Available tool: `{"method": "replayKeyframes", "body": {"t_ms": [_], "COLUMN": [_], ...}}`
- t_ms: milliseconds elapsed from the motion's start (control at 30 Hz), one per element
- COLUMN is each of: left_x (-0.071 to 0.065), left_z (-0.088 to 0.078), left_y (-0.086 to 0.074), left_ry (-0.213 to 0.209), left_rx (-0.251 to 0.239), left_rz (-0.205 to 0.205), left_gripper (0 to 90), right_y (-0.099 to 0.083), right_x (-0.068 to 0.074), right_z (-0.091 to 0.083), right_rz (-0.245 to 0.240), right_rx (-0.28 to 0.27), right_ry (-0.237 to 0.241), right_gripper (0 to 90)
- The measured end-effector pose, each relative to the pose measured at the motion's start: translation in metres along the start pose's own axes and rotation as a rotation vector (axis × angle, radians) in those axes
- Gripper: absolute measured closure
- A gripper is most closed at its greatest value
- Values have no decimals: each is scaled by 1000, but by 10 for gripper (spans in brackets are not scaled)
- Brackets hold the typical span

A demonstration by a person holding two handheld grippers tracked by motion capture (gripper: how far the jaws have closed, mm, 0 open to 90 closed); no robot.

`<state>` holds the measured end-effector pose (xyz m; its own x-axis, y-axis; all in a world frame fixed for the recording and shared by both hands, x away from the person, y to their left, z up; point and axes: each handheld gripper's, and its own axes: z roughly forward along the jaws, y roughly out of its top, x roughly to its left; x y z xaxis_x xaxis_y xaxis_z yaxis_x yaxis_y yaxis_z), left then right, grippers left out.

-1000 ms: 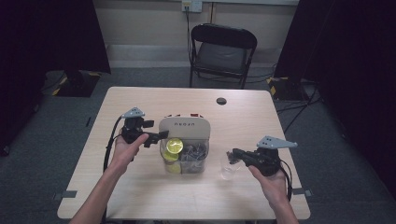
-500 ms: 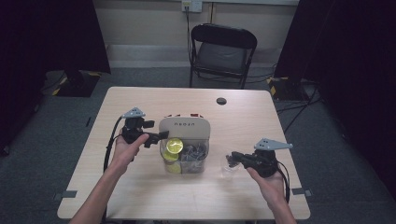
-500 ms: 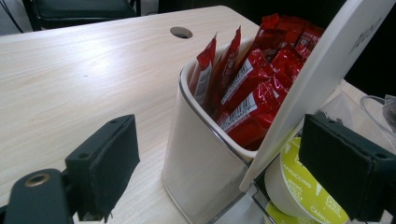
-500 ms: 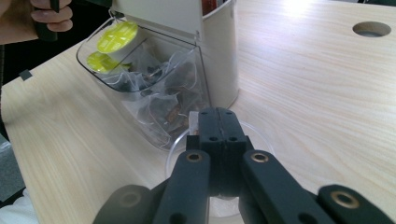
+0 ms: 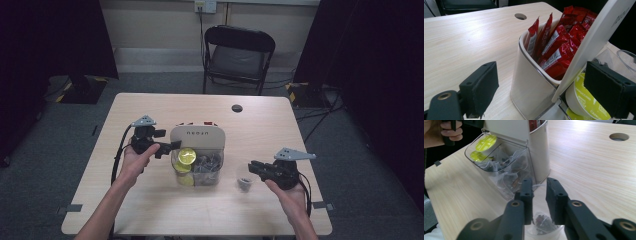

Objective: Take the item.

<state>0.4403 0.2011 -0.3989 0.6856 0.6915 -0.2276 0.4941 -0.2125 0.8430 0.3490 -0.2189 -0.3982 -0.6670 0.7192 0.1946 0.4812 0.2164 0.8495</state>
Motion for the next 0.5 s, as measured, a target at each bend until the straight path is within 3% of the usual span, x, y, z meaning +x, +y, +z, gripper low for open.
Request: {"method": "replayKeyframes", "body": {"t_ms": [300,500], "left_x": [0,1], "left_z": [-2,-6], "left_y": [0,0], "left_ry": [-9,5], "left_rx": [-10,-13], "left_rz": [-7,-9], "left_gripper": [138,150], "right_y": [1,-8], "right_x": [-8,-17], "right_z": [-8,-14], "right_rz": [18,19], "right_rx": [-20,1], "right_ry": [-43,-120], "right_gripper": [686,615]}}
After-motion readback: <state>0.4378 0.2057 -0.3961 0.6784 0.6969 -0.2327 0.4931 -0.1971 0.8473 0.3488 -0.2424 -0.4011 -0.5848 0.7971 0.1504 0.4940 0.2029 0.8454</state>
